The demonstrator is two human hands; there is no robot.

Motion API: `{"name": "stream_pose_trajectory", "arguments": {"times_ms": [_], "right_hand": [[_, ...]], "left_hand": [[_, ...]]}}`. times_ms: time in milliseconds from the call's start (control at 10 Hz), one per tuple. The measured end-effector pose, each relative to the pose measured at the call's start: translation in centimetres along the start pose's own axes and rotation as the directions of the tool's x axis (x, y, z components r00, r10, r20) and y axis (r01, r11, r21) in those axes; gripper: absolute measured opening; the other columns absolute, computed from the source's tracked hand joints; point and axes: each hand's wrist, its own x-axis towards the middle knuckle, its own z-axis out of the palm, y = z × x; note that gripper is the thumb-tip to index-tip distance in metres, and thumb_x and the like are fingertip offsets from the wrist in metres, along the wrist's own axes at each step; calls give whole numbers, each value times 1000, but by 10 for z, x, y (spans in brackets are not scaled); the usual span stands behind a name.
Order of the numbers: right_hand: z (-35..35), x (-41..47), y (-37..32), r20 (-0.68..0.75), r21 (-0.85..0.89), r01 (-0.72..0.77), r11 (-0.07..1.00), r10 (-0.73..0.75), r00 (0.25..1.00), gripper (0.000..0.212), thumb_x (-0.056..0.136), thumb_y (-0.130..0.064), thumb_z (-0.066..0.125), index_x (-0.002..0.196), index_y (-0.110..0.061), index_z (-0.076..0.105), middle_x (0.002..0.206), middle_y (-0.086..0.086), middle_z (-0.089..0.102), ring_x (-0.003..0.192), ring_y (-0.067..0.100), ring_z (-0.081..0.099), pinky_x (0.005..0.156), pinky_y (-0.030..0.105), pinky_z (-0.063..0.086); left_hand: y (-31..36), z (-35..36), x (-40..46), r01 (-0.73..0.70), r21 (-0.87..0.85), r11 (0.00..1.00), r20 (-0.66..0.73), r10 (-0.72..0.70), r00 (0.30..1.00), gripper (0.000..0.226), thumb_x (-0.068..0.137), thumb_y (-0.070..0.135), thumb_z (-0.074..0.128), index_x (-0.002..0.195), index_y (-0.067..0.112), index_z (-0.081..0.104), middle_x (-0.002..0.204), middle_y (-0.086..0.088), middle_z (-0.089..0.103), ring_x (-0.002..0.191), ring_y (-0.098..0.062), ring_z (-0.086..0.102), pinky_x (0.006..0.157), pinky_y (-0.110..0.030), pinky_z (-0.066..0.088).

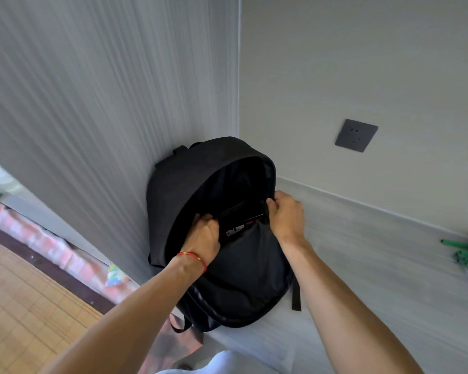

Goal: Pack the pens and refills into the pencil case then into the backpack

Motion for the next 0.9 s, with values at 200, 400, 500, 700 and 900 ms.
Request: {"name": "stream_pose_trajectory", "arguments": {"times_ms": [200, 400, 500, 700, 900], "right_hand": [[-9, 13, -14, 28, 237, 15, 971, -23, 999, 28, 99, -15, 57, 73, -6, 58, 60, 13, 59, 51, 13, 43, 51, 26, 38], [-3, 21, -36, 77, 384, 54, 922, -90, 993, 33, 99, -14, 59, 66, -14, 59, 56, 4, 55, 53, 7, 43, 55, 24, 40], [7, 23, -43, 102, 393, 48, 918, -95, 990, 31, 98, -17, 60, 67, -13, 60, 57, -4, 54, 54, 6, 44, 59, 24, 40], [7, 13, -49, 198, 314, 73, 947, -140, 970, 35, 98, -7, 50, 126, -22, 65, 104, -11, 68, 99, 10, 65, 86, 19, 46], [4, -15, -37, -2, 312, 148, 938, -155, 988, 47, 95, -7, 54, 141, -18, 50, 141, 2, 50, 128, 14, 49, 107, 25, 41]], "left_hand": [[-2, -3, -8, 63, -26, 998, -108, -65, 992, 42, 74, -10, 52, 107, 9, 69, 115, -6, 64, 111, -29, 52, 103, -33, 42], [-10, -8, -15, 214, -163, 963, -174, -241, 955, 39, 77, -8, 52, 114, -1, 64, 118, -19, 64, 111, -36, 59, 102, -37, 43], [-2, -8, -20, 264, -244, 933, -141, -303, 942, 36, 84, -2, 51, 119, -3, 60, 124, -22, 60, 116, -40, 57, 103, -39, 43], [12, -1, -31, 162, -159, 974, -73, -175, 982, 42, 97, 21, 48, 133, 0, 51, 143, -24, 45, 131, -38, 45, 107, -45, 39], [43, -6, -39, -50, 35, 998, -193, 56, 980, 53, 81, 21, 56, 134, 17, 54, 151, -7, 41, 137, -28, 34, 108, -46, 38]]}}
